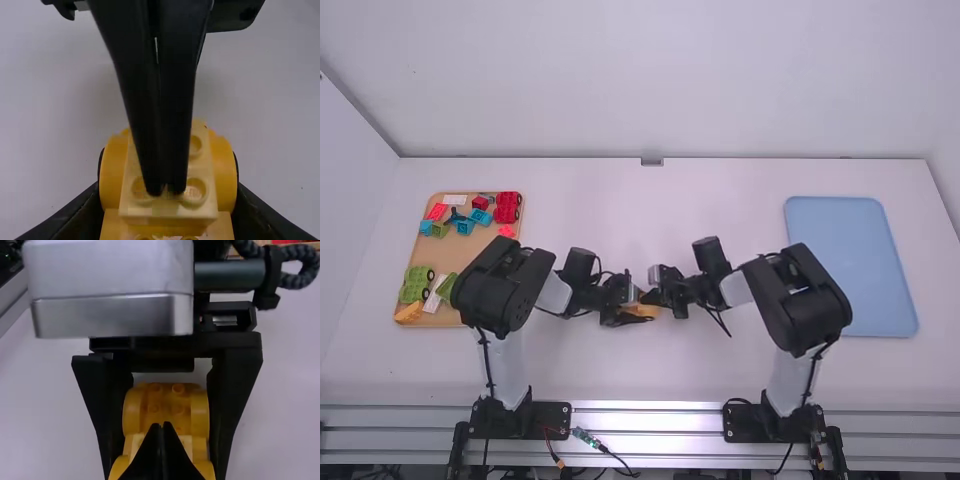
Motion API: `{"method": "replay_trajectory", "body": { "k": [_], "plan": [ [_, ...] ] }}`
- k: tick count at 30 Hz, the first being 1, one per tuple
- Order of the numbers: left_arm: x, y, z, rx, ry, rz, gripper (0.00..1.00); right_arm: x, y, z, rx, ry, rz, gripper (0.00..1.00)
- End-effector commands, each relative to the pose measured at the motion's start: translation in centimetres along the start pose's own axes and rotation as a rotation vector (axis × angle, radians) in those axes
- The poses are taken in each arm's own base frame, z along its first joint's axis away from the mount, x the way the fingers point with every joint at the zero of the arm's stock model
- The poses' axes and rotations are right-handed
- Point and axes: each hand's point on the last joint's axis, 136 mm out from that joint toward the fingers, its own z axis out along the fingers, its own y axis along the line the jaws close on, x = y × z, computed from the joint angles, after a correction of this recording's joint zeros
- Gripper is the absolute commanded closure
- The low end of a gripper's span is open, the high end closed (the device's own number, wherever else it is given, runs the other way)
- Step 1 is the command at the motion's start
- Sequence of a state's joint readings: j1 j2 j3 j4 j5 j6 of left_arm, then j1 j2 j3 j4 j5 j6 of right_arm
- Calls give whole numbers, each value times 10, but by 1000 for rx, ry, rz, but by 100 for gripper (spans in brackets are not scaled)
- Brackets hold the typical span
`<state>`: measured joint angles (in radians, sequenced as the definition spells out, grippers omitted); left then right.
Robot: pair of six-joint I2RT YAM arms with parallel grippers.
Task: Assemble lego blocks to make yellow taxi
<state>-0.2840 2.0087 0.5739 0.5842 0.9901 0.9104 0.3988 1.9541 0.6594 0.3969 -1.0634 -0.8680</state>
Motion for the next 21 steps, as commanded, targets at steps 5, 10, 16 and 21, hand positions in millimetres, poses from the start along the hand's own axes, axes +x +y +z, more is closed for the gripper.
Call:
{"method": "replay_trajectory", "body": {
  "k": [5,10,16,21],
  "plan": [
    [17,0,1,-25,62,-67,80,47,20,1,12,114,92,100],
    [16,-1,0,-23,55,-64,80,52,21,5,22,156,104,100],
    [16,0,0,-25,54,-61,80,51,15,4,46,157,115,100],
    [16,0,0,-25,54,-60,80,27,6,-3,46,88,83,100]
  ]
}}
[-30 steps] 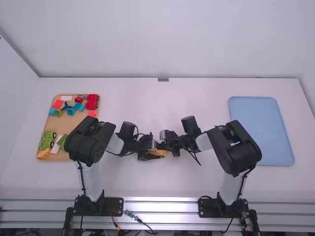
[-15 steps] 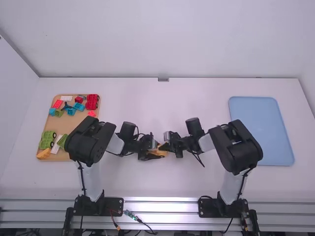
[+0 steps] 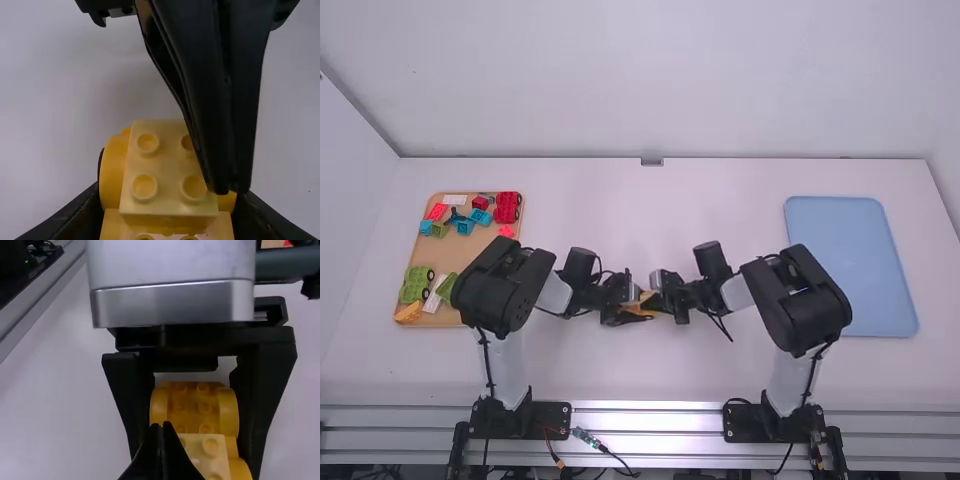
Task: Assemble lego blocks to make yellow taxi
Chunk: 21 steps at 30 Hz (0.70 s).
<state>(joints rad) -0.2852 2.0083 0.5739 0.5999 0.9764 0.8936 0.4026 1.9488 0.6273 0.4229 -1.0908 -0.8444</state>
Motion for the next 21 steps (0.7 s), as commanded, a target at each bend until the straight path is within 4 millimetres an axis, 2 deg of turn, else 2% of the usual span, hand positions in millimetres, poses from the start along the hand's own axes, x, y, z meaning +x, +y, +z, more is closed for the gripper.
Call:
{"method": "replay_trajectory", "body": {
  "k": [1,2,5,6,10,11,12,13,14,15,16,17,20,21],
  "plan": [
    [16,-4,0,-10,49,-57,80,19,-4,-5,63,90,42,100],
    [15,-3,0,-10,49,-57,80,6,-3,-8,58,64,4,100],
    [16,-3,0,-11,49,-57,79,-14,-5,-14,75,37,-50,100],
    [15,-4,0,-10,49,-57,80,-25,-12,-22,112,30,-63,100],
    [15,-3,1,-11,48,-54,79,-43,-33,-42,248,52,-16,100],
    [15,-2,1,-12,47,-54,78,-46,-36,-47,274,57,-3,93],
    [14,-1,1,-12,47,-52,77,-51,-40,-56,322,70,21,62],
    [14,-1,1,-12,47,-53,76,-53,-43,-62,350,77,33,51],
    [14,0,1,-11,48,-55,75,-54,-47,-73,401,95,70,26],
    [13,0,1,-11,48,-55,75,-54,-47,-74,408,96,75,23],
    [12,3,2,-11,49,-56,72,-55,-54,-92,491,120,128,1],
    [12,4,2,-12,48,-54,72,-55,-55,-97,512,125,141,1],
    [8,12,2,-26,44,-73,62,-55,-58,-121,616,159,197,1],
    [8,13,2,-29,45,-79,61,-55,-58,-124,624,162,201,1]
  ]
}}
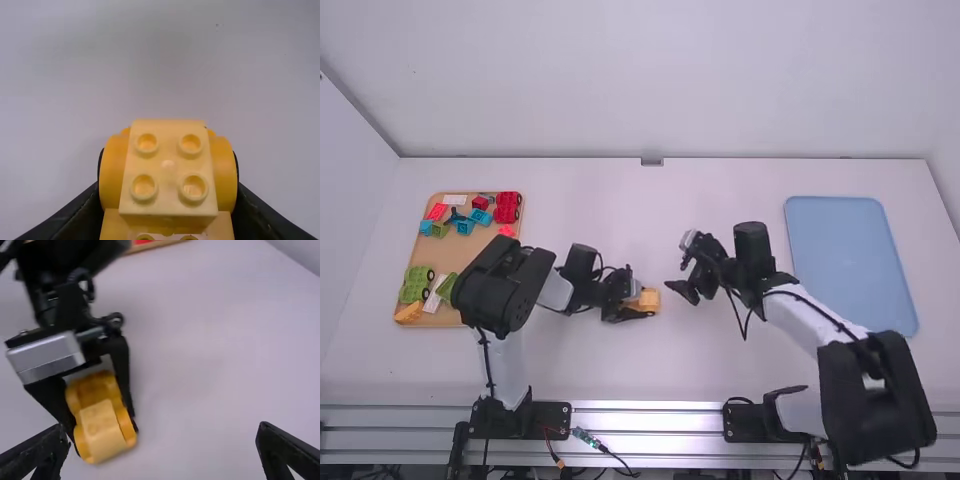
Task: Assemble lego blocks to make yellow taxi
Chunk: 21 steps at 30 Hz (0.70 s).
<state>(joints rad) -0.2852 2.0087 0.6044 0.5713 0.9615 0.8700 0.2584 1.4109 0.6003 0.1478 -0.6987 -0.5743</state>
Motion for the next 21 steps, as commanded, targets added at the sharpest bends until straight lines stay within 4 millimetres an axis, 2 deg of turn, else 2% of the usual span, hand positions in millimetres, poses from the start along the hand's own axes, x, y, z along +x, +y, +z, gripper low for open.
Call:
{"method": "replay_trajectory", "body": {
  "k": [1,3,4,5,8,9,14,21],
  "plan": [
    [8,8,2,-24,36,-64,59,1,-19,-16,122,40,61,1],
    [10,12,2,-28,55,-68,47,1,-22,-25,151,48,67,1],
    [10,13,2,-30,60,-71,45,1,-22,-25,152,47,68,1],
    [12,16,2,-33,76,-83,32,-1,-22,-30,158,45,70,1],
    [15,15,3,-12,106,-86,19,-4,-20,-33,161,39,65,1],
    [15,15,3,-5,109,-81,2,-5,-20,-33,162,37,62,1],
    [15,14,1,38,147,-127,1,-6,-19,-31,154,37,23,1],
    [-5,24,-17,67,288,-226,1,-5,-20,-31,158,39,24,1]
  ]
}}
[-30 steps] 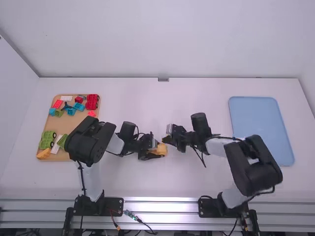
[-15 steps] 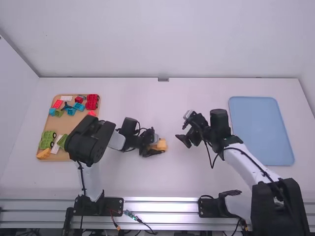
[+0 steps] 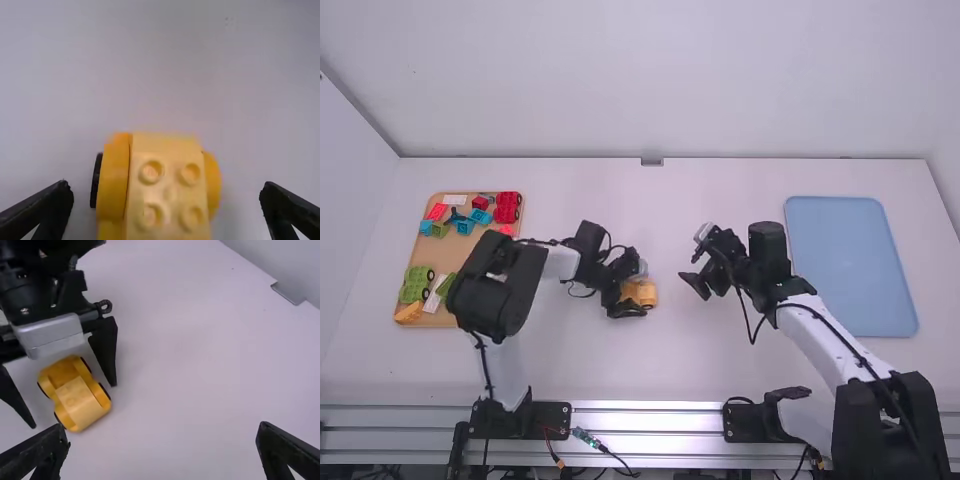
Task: Assemble lego blocks to make yellow taxi
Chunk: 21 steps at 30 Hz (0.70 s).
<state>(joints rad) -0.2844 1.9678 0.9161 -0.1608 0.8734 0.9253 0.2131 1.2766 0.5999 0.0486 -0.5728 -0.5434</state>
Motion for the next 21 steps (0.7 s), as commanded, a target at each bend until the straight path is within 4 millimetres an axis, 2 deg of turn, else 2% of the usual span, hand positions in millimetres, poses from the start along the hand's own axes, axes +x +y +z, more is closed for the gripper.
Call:
{"method": "replay_trajectory", "body": {
  "k": [1,6,7,8,14,17,18,21],
  "plan": [
    [-3,13,-15,-70,114,-16,1,-3,1,-1,-2,-7,-9,1],
    [-28,10,-48,-62,221,-87,1,-4,1,-1,0,-10,-14,1],
    [-38,10,-62,-62,249,-111,1,-4,1,-1,1,-12,-17,1],
    [-40,9,-63,-61,252,-113,1,-4,1,-1,1,-13,-17,1],
    [-85,10,-113,-110,358,-142,1,-6,0,-1,4,-21,-18,1],
    [-97,20,-145,-238,445,-217,1,-7,0,-1,5,-22,-19,1],
    [-97,22,-149,-259,456,-231,1,-7,0,-1,5,-22,-20,1],
    [-101,39,-184,-481,522,-396,1,-7,-1,-1,5,-24,-21,1]
  ]
}}
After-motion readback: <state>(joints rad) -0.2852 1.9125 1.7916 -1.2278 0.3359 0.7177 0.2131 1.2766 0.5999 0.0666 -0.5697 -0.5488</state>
